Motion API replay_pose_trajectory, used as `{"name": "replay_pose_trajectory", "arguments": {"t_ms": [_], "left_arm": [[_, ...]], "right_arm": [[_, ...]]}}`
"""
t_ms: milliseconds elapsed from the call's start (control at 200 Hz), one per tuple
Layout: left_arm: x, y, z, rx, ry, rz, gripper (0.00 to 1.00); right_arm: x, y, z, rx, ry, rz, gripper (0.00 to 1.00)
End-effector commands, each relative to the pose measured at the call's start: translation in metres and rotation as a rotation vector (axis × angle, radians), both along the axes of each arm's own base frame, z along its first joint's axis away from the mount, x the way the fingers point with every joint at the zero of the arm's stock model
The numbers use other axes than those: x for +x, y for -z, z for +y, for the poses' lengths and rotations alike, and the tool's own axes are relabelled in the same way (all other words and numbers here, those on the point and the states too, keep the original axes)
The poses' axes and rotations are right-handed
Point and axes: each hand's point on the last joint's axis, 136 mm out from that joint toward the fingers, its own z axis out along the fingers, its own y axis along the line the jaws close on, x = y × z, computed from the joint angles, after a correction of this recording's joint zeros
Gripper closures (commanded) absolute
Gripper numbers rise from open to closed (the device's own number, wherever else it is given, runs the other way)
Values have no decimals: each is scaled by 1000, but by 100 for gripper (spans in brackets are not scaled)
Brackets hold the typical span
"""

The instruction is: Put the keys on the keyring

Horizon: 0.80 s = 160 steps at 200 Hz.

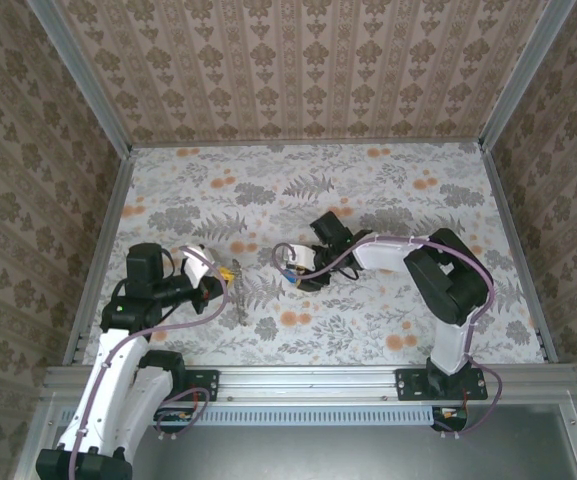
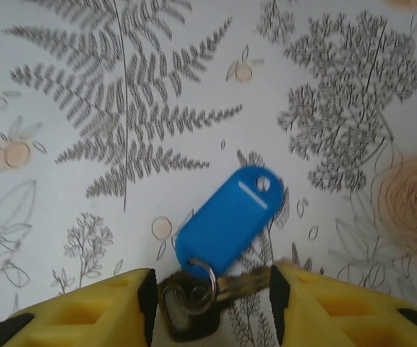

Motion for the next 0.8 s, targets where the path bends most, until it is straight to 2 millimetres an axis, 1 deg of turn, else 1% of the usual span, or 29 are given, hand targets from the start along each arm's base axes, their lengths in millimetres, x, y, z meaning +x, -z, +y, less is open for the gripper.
{"name": "replay_pose_trajectory", "arguments": {"t_ms": [0, 50, 115, 180, 235, 345, 490, 650, 740, 795], "left_arm": [[-1, -9, -2, -16, 7, -14, 100], [-1, -10, -2, -17, 6, -14, 100], [-1, -9, -2, -17, 2, -13, 100], [-1, -7, -1, -15, 2, -14, 100], [0, -5, -1, -7, -3, -21, 100], [4, -2, 1, -1, -17, -30, 100], [6, -2, 0, -8, -20, -31, 100], [5, 0, 0, -5, -20, -28, 100], [6, 1, 1, -1, -22, -33, 100], [6, 2, 1, 2, -26, -35, 100]], "right_arm": [[25, -20, 0, 9, 203, -35, 56], [16, -18, -2, 10, 243, -26, 57], [13, -18, -7, 42, 306, -41, 55], [10, -11, -13, 55, 334, -19, 54], [1, -3, -12, 50, 291, 35, 53], [-4, 3, -8, 56, 228, 60, 54], [-13, 2, -1, 67, 149, 86, 56], [-28, -1, 1, 71, 43, 94, 58], [-30, -5, 2, 73, 25, 107, 59], [-28, -5, 3, 69, 28, 107, 60]]}}
